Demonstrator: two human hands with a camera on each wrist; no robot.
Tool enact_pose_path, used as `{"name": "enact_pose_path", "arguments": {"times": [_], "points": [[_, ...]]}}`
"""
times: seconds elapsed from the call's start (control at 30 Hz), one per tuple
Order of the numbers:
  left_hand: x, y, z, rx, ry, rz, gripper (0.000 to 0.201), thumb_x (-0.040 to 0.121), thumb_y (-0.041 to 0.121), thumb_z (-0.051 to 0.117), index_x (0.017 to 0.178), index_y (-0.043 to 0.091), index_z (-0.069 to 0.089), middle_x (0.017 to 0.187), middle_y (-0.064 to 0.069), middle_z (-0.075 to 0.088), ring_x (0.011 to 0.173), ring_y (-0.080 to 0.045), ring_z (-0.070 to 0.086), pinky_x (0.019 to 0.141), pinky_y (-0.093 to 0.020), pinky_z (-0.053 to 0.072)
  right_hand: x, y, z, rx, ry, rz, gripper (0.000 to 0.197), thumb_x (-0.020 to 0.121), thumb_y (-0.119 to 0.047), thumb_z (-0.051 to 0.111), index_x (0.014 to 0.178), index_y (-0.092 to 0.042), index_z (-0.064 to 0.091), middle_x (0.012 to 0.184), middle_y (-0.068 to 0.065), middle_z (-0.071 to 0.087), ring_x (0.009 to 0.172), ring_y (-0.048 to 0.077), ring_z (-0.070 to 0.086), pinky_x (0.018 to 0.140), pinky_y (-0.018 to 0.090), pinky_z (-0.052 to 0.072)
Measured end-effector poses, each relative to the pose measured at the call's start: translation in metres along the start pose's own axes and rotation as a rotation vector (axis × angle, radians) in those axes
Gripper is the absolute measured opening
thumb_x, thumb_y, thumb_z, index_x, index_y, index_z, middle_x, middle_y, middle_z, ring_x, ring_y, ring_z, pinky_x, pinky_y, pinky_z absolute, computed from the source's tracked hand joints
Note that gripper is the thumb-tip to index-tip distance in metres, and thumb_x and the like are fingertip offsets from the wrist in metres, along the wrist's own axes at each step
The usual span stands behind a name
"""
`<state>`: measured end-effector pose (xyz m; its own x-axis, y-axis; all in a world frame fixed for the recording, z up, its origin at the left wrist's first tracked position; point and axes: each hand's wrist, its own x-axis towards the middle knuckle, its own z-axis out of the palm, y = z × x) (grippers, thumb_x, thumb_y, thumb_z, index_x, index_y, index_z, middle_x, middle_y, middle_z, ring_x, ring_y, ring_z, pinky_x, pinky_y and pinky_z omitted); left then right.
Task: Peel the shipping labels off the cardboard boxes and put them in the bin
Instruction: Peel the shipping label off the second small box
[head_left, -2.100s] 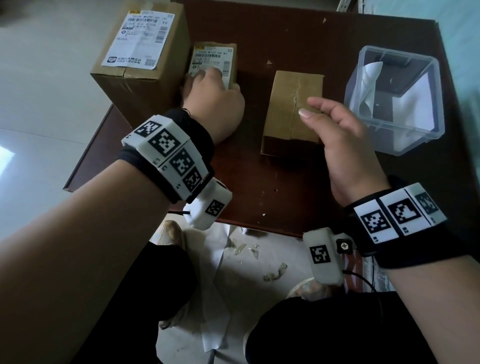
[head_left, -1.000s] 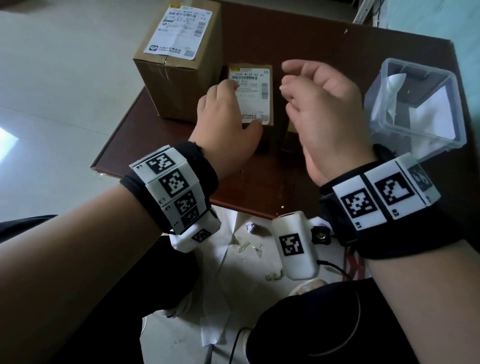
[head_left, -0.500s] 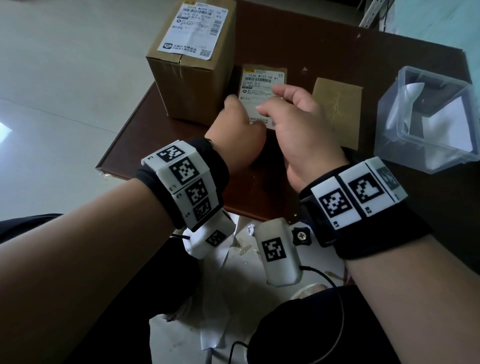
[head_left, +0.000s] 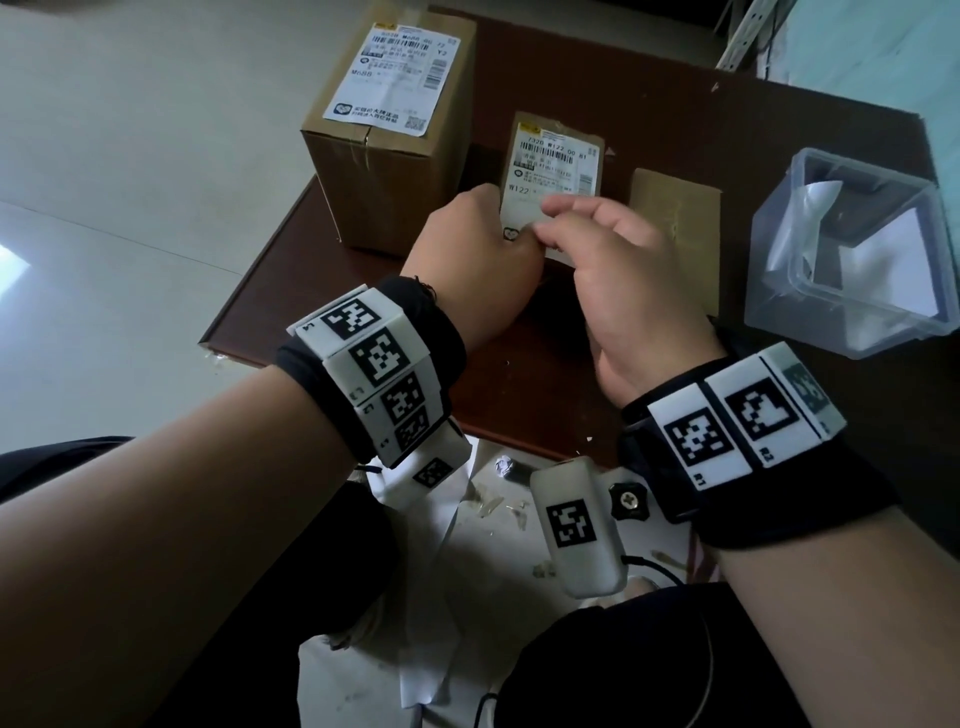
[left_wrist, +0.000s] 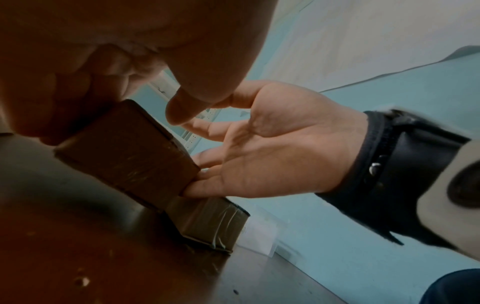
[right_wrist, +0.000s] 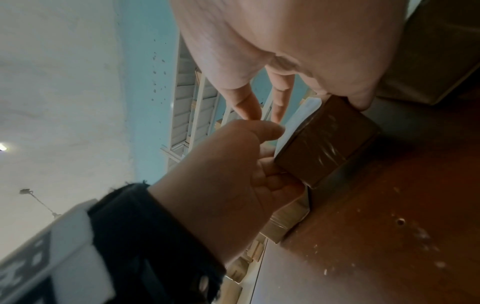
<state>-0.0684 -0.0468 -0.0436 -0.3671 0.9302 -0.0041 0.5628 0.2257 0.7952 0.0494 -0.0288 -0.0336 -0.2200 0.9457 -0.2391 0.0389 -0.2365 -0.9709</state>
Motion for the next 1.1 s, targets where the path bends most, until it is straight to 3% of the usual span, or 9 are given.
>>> {"name": "enact_pose_path", "arguments": {"times": [0.17,0.27,0.37,0.43,0.53,0.67,0.77,0.93,1.1], "points": [[-0.004,-0.001,-0.003,0.044,0.067,0.054,0.024,0.096,0.025,0.051,0.097,0.006,0.065,0.086,-0.004,0.072,0.071,-0.020,0.064,0.056,-0.038,0.050,-0.008,-0.001,-0.013,-0.004,-0.019,-0.047,0.021,0.097,-0.008,0.068,0.114,-0.017,0.075,0.117,-0.007,0.074,0.108,0.005,0.071,0.093,0.022,0.059],[-0.010,0.000,-0.006,-0.007,0.118,0.064,0.023,0.096,0.024,0.053,0.108,0.012,0.068,0.104,0.002,0.075,0.090,-0.014,0.071,0.077,-0.040,0.061,-0.016,-0.001,-0.018,0.008,-0.025,-0.055,0.022,0.099,-0.006,0.067,0.115,-0.017,0.074,0.121,-0.005,0.074,0.106,0.005,0.073,0.081,0.019,0.059],[-0.013,0.006,-0.006,-0.065,0.155,0.075,0.020,0.096,0.024,0.056,0.109,0.017,0.069,0.103,0.006,0.075,0.090,-0.009,0.071,0.080,-0.039,0.061,-0.026,-0.002,-0.024,0.012,0.004,-0.114,0.021,0.099,-0.005,0.067,0.114,-0.019,0.075,0.120,-0.003,0.075,0.102,0.002,0.075,0.075,0.016,0.058],[-0.012,0.014,-0.006,-0.072,0.161,0.075,0.019,0.099,0.023,0.053,0.106,0.017,0.069,0.096,0.005,0.074,0.083,-0.011,0.070,0.074,-0.035,0.059,-0.029,0.000,-0.029,-0.017,0.040,-0.150,0.021,0.098,-0.008,0.069,0.113,-0.022,0.076,0.124,-0.004,0.075,0.108,0.003,0.073,0.079,0.017,0.059],[-0.009,0.025,-0.003,-0.050,0.163,0.072,0.018,0.101,0.022,0.049,0.100,0.017,0.066,0.086,0.005,0.068,0.075,-0.012,0.064,0.063,-0.029,0.051,-0.032,0.001,-0.036,-0.068,0.070,-0.186,0.023,0.088,-0.022,0.073,0.107,-0.033,0.080,0.144,0.000,0.066,0.135,0.009,0.061,0.103,0.033,0.057],[-0.008,0.035,0.005,-0.069,0.155,0.047,0.017,0.102,0.033,0.052,0.101,0.017,0.059,0.084,0.009,0.064,0.075,-0.009,0.064,0.064,-0.031,0.053,-0.033,-0.003,-0.049,-0.127,0.095,-0.231,0.021,0.092,-0.018,0.073,0.101,-0.035,0.080,0.151,-0.003,0.061,0.132,-0.015,0.051,0.106,0.021,0.051],[-0.009,0.041,0.010,-0.118,0.173,0.047,0.019,0.103,0.037,0.052,0.103,0.017,0.053,0.085,0.009,0.064,0.075,-0.009,0.067,0.064,-0.034,0.057,-0.033,-0.008,-0.053,-0.105,0.102,-0.242,0.019,0.089,-0.025,0.071,0.099,-0.038,0.081,0.148,0.000,0.064,0.139,0.005,0.056,0.110,0.037,0.053],[-0.011,0.042,0.015,-0.225,0.172,0.078,0.022,0.106,0.035,0.050,0.105,0.014,0.044,0.082,0.012,0.060,0.068,0.004,0.062,0.054,-0.020,0.050,-0.033,-0.022,-0.051,-0.171,0.115,-0.390,0.024,0.102,-0.010,0.065,0.100,-0.030,0.077,0.156,0.003,0.057,0.149,-0.003,0.041,0.094,0.001,0.043],[-0.003,0.039,0.010,-0.222,0.181,0.103,0.020,0.105,0.036,0.052,0.106,0.017,0.045,0.089,0.011,0.062,0.081,-0.007,0.066,0.068,-0.032,0.056,-0.027,-0.021,-0.048,-0.190,0.148,-0.441,0.038,0.108,-0.005,0.052,0.101,-0.036,0.073,0.148,0.001,0.064,0.145,0.002,0.049,0.106,0.012,0.047]]}}
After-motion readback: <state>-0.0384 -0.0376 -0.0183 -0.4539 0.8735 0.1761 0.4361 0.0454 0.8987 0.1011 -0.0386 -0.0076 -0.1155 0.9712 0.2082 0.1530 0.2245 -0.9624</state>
